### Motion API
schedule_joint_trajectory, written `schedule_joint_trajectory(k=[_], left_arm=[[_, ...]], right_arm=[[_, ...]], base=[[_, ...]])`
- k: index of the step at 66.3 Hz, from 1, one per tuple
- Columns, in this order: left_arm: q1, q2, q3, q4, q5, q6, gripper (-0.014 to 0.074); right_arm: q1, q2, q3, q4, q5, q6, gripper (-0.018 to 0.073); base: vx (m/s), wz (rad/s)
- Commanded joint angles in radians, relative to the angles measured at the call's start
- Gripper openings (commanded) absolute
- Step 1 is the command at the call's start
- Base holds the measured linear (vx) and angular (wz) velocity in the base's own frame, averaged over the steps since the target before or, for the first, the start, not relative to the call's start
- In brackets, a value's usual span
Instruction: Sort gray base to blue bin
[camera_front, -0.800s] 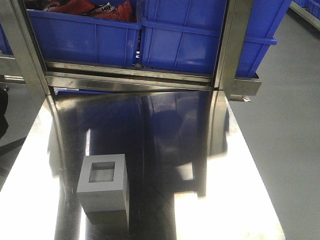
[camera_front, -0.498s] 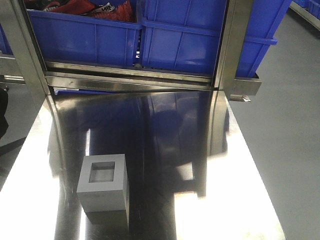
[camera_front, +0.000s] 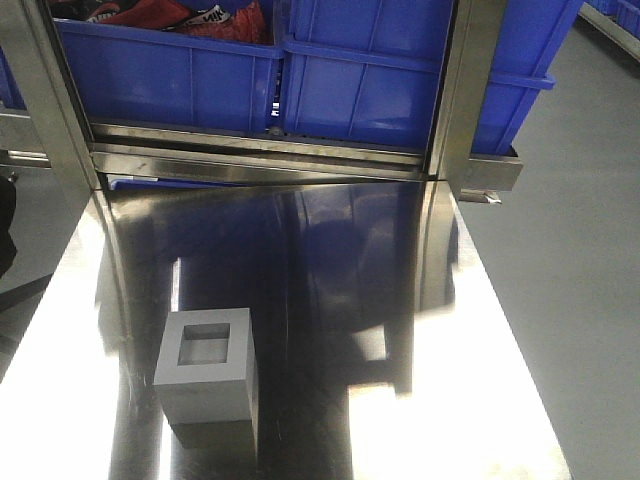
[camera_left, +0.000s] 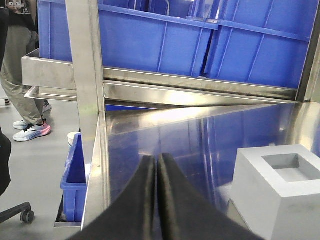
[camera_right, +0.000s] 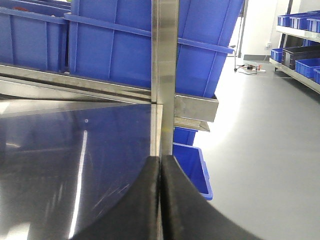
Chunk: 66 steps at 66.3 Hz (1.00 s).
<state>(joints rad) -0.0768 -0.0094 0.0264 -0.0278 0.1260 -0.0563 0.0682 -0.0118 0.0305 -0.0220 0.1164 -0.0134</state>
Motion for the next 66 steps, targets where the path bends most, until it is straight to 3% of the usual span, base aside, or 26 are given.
schedule_joint_trajectory(k=[1, 29, 37, 49, 66], left_arm=[[-0.007, -0.016, 0.029, -0.003, -0.069, -0.004, -0.0006], [-0.007, -0.016, 0.029, -0.003, -0.075, -0.004, -0.0006], [-0.007, -0.016, 0.029, -0.003, -0.12, -0.004, -0.0006], [-0.007, -0.015, -0.009, -0.011, -0.281, -0.004, -0.0006], [-0.007, 0.076, -0.141, -0.006, -0.249, 0.016, -0.0006]], right_arm=[[-0.005, -0.011, 0.014, -0.011, -0.078, -0.005, -0.0009], [-0.005, -0.011, 0.014, -0.011, -0.078, -0.005, -0.0009], [-0.005, -0.011, 0.014, -0.011, -0.078, -0.005, -0.0009], [-0.005, -0.011, 0.014, -0.011, -0.078, -0.005, -0.0009], [-0.005, -0.011, 0.014, -0.011, -0.078, -0.005, -0.0009]], base=[[0.0, 0.0], [0.0, 0.0], [0.0, 0.0], [0.0, 0.0], [0.0, 0.0]])
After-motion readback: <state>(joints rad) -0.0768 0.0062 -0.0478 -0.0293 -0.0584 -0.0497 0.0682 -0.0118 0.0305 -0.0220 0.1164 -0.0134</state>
